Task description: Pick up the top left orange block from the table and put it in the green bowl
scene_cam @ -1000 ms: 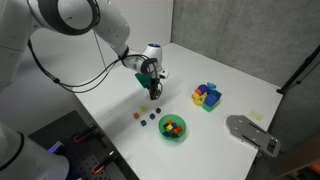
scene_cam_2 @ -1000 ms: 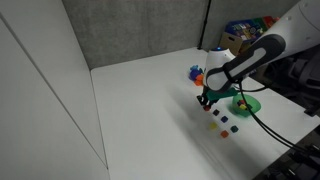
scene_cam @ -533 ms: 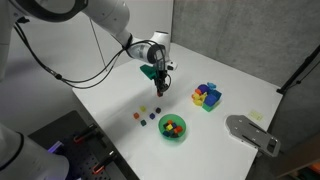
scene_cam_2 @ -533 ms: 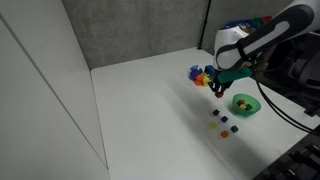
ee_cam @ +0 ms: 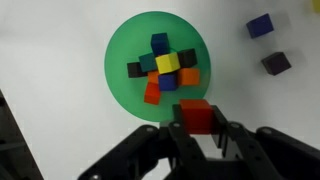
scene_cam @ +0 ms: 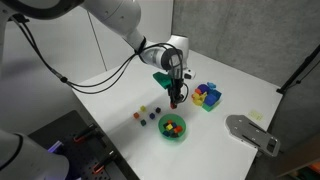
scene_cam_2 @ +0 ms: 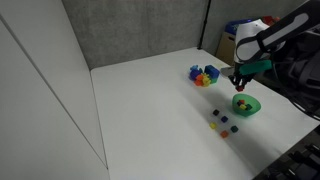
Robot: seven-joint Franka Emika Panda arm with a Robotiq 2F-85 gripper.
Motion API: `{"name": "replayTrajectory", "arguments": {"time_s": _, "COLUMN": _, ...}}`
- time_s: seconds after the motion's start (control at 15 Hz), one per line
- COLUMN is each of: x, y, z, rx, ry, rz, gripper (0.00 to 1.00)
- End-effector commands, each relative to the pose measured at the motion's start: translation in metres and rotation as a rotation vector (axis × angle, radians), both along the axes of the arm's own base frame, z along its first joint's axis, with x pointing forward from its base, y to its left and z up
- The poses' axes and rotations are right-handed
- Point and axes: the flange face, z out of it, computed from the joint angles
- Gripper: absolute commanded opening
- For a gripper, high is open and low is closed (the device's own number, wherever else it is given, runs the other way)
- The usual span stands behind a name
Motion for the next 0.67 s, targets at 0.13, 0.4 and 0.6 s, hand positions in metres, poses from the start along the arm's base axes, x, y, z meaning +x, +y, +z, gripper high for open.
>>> {"name": "replayTrajectory", "arguments": {"time_s": 0.13, "x": -0.036, "y": -0.042, "z": 0.006, "rx": -0.006, "ry": 0.054, "rz": -0.006, "gripper": 0.16}}
{"name": "replayTrajectory", "arguments": {"time_s": 0.4, "x": -0.049, "y": -0.049, "z": 0.015, "rx": 0.018, "ry": 0.067, "rz": 0.038, "gripper": 0.7}}
{"name": "replayTrajectory", "arguments": {"time_s": 0.6, "x": -0.054, "y": -0.044, "z": 0.039, "rx": 0.045, "ry": 0.067, "rz": 0.104, "gripper": 0.95}}
